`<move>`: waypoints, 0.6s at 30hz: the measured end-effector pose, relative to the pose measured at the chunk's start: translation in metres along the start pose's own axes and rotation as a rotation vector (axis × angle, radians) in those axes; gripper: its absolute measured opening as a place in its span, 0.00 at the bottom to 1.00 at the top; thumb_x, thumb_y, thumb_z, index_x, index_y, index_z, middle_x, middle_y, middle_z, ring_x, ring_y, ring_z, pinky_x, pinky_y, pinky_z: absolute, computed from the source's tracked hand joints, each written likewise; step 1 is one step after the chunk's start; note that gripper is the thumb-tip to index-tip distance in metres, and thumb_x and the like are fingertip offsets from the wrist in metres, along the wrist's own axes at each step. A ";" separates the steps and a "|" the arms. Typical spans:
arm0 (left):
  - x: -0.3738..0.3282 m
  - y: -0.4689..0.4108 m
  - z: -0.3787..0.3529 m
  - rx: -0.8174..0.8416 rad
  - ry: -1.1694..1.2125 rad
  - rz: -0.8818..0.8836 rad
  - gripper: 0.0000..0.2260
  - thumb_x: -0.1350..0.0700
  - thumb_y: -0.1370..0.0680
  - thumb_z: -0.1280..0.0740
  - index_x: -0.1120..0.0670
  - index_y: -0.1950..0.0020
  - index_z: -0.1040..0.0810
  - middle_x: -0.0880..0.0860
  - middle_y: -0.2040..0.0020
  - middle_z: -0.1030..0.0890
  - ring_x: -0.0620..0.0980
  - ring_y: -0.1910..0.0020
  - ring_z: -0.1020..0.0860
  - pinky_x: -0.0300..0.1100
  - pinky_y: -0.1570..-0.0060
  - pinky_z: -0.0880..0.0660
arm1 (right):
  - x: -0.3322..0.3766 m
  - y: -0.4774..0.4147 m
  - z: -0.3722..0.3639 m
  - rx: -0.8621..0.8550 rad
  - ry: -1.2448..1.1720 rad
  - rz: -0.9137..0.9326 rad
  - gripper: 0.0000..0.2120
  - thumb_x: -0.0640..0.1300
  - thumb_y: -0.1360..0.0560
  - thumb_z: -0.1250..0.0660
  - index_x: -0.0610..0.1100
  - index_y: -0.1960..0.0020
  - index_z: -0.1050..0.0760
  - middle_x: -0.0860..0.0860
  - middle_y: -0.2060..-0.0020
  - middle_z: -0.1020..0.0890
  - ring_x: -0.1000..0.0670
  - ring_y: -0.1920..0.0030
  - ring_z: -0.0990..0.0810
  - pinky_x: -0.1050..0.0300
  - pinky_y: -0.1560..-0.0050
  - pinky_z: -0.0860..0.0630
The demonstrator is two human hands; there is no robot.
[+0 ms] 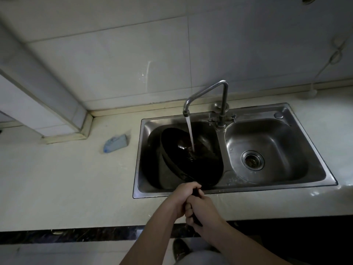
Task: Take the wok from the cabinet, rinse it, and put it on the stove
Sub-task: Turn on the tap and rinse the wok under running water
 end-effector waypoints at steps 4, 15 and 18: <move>-0.007 0.006 -0.005 0.075 -0.006 0.024 0.18 0.53 0.21 0.36 0.55 0.70 0.20 0.52 0.67 0.21 0.48 0.68 0.24 0.42 0.58 0.26 | 0.008 0.010 -0.005 0.029 -0.145 -0.040 0.09 0.33 0.23 0.40 0.40 0.62 0.29 0.48 0.76 0.32 0.54 0.79 0.34 0.62 0.81 0.38; -0.019 0.011 -0.006 0.108 0.347 0.005 0.13 0.49 0.23 0.31 0.59 0.57 0.17 0.55 0.62 0.20 0.50 0.63 0.19 0.41 0.63 0.21 | 0.038 0.017 -0.022 0.271 -0.600 -0.126 0.12 0.34 0.23 0.39 0.44 0.64 0.32 0.51 0.76 0.34 0.56 0.81 0.33 0.66 0.85 0.37; -0.020 0.015 -0.013 0.156 0.539 0.024 0.14 0.49 0.22 0.31 0.59 0.54 0.14 0.53 0.60 0.17 0.48 0.59 0.18 0.41 0.55 0.21 | 0.040 0.016 -0.028 0.379 -0.709 -0.166 0.11 0.33 0.26 0.37 0.46 0.63 0.32 0.52 0.77 0.35 0.57 0.82 0.33 0.67 0.85 0.37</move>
Point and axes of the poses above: each hand's wrist, its own y-axis away from the middle knuckle, its own z-axis out of the back of the hand, x = y × z, the point moved 9 cm from there along -y, towards the middle knuckle
